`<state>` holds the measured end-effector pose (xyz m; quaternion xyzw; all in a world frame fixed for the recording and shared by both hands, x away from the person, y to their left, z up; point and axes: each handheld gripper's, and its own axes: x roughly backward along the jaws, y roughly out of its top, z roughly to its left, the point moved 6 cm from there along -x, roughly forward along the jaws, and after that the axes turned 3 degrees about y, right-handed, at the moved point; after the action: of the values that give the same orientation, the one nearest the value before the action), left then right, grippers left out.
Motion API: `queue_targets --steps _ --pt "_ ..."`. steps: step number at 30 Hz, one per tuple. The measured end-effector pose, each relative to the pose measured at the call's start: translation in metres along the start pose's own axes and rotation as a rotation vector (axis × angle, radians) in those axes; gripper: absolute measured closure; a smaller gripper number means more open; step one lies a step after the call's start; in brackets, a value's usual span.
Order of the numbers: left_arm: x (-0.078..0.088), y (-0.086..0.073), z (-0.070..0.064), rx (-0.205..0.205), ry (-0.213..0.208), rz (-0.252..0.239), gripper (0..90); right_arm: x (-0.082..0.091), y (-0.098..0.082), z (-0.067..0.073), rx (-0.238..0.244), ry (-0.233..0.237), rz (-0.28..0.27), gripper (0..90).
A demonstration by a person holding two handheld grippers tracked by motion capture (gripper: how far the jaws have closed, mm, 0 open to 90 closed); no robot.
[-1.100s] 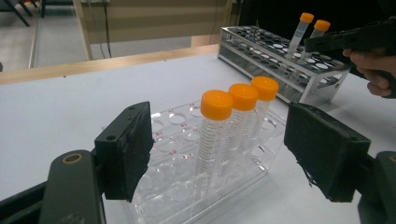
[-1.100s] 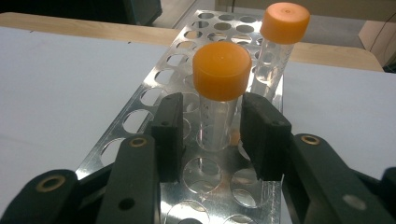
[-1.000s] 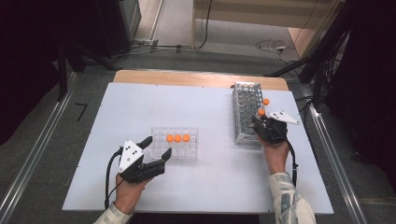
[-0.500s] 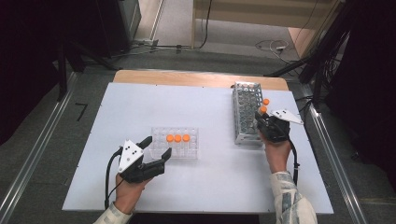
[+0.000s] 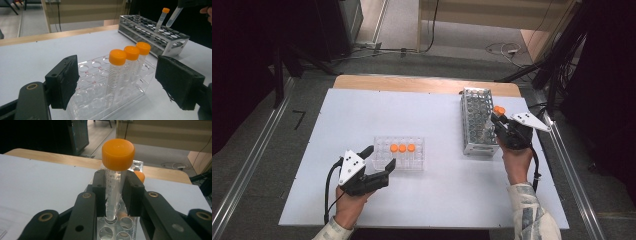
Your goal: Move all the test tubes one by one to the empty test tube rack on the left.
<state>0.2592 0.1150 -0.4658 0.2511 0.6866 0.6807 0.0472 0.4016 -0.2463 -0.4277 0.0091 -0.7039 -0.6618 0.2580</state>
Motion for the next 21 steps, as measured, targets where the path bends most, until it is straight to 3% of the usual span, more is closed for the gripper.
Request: queue_targets --steps 11,21 --pt "0.000 0.001 0.001 0.018 -0.002 -0.013 17.9 0.023 0.008 0.008 0.024 0.040 -0.032 71.8" --pt "0.001 0.001 0.000 0.015 -0.004 -0.012 18.0 0.043 0.005 0.025 0.038 0.101 -0.062 71.9"
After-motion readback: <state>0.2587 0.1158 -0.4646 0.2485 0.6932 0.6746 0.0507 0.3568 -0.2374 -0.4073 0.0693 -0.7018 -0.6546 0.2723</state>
